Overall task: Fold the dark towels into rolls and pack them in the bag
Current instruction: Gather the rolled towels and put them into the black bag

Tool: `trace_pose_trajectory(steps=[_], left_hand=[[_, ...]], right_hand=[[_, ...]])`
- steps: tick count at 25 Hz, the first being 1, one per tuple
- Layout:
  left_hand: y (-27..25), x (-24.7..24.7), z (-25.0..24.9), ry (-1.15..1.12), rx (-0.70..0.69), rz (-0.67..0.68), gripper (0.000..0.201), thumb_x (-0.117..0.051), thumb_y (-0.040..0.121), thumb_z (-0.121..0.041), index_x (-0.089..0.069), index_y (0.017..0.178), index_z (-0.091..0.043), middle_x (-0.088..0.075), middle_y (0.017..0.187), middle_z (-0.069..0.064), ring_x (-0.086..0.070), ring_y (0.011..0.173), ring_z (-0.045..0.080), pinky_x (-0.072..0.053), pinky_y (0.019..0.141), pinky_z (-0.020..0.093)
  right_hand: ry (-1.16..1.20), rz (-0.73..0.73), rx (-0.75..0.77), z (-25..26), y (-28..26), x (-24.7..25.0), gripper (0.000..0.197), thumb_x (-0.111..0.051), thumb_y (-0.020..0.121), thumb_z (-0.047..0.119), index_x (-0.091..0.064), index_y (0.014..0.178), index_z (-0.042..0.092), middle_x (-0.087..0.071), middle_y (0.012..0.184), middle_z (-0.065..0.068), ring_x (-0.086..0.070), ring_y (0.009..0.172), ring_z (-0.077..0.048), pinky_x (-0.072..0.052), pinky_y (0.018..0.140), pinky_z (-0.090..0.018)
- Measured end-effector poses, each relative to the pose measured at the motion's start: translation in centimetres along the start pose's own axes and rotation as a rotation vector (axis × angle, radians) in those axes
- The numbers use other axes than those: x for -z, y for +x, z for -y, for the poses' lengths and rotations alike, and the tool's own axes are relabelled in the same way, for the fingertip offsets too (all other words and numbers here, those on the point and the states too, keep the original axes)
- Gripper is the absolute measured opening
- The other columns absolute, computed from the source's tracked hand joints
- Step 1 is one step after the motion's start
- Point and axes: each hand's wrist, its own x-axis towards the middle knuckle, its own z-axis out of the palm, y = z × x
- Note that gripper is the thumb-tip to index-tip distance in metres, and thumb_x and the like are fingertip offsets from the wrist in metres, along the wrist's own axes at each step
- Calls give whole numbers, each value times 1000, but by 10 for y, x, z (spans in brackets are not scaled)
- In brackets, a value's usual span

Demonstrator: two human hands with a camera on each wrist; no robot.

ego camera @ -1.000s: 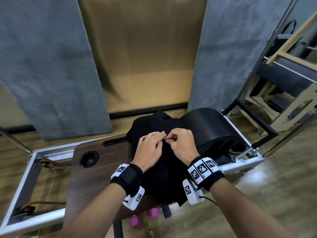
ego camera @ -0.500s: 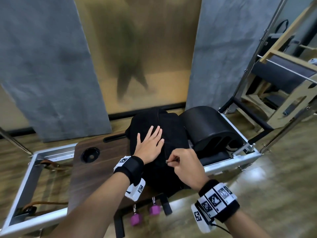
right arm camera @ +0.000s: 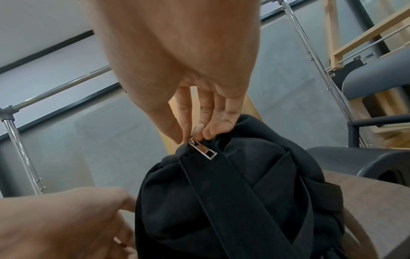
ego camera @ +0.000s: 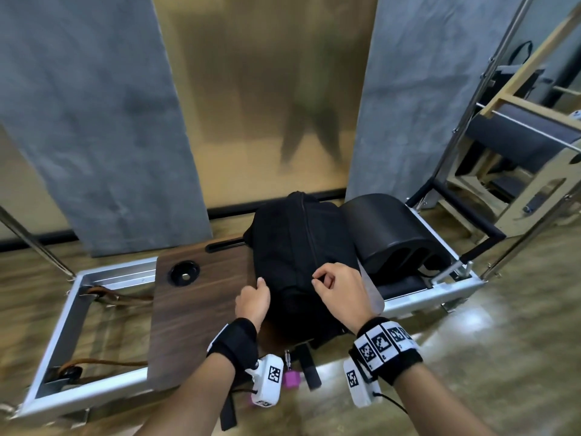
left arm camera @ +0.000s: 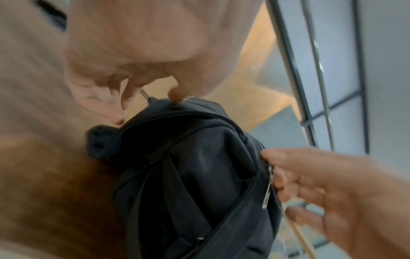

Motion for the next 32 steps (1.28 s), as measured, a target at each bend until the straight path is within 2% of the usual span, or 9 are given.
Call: trace_pose_trajectory(steps=[3,7,9,12,14,17,23,27,32], left_hand=[[-6,1,3,-333,191,122,51,-47,109,-45,-50,141,-6,-63,132,17,-67,105,33,-50,87,37],[-8,3,8,-521,362,251,39,-57,105,-43,-57,121,-7,-58,91,12,-60,76,24,-42,55,28],[-6,2,15,-606,403,303,37,-60,104,-36,-59,113,0,-57,89,16,-58,76,26,-50,61,31],[-6,4,19,-662,422,324,27,-50,108,-24,-58,99,0,-61,90,13,-62,75,24,-38,54,25],[-5,8,16,-731,391,262,16,-38,107,-12,-51,113,-5,-62,93,13,-64,77,24,-37,52,24],[-4,11,6,-823,304,196,32,-28,104,-4,-44,132,-7,-63,101,23,-65,80,31,-43,60,33],[-11,12,-17,-1104,318,182,44,-49,111,-28,-46,151,-10,-56,131,21,-60,110,35,-49,95,48],[-24,15,-36,-1153,103,-62,40,-61,101,3,-54,139,-7,-59,140,22,-61,120,35,-54,100,45],[-58,14,-84,-668,-640,-413,38,-54,87,14,-59,104,-20,-59,106,-10,-59,107,3,-49,96,32]], right_hand=[[-11,-20,-27,2,-6,-2,9,-77,87,22,-73,89,30,-58,68,7,-60,75,-8,-56,77,-38],[-15,-33,-34,6,-13,-2,11,-76,89,21,-74,96,29,-58,73,7,-60,77,-9,-56,79,-37],[-9,-47,-41,7,-15,-2,11,-76,90,21,-74,99,28,-58,75,7,-60,76,-9,-56,80,-37],[-10,-51,-47,9,-18,0,12,-75,91,21,-75,101,27,-60,79,8,-59,75,-9,-56,79,-37],[-21,-57,-50,9,-18,0,12,-73,92,22,-74,103,27,-61,83,8,-59,77,-10,-56,79,-37],[-34,-70,-62,11,-19,1,14,-72,93,24,-74,106,26,-60,92,9,-58,86,-10,-56,82,-38],[-21,-75,-48,13,-18,3,24,-72,93,22,-72,118,23,-59,116,5,-57,114,-16,-53,95,-38],[21,-71,-36,12,-14,7,24,-69,96,24,-71,120,22,-61,119,7,-57,117,-16,-52,98,-36],[372,-59,-17,24,7,20,35,-68,98,39,-69,131,28,-69,125,16,-61,120,0,-51,107,-34]])
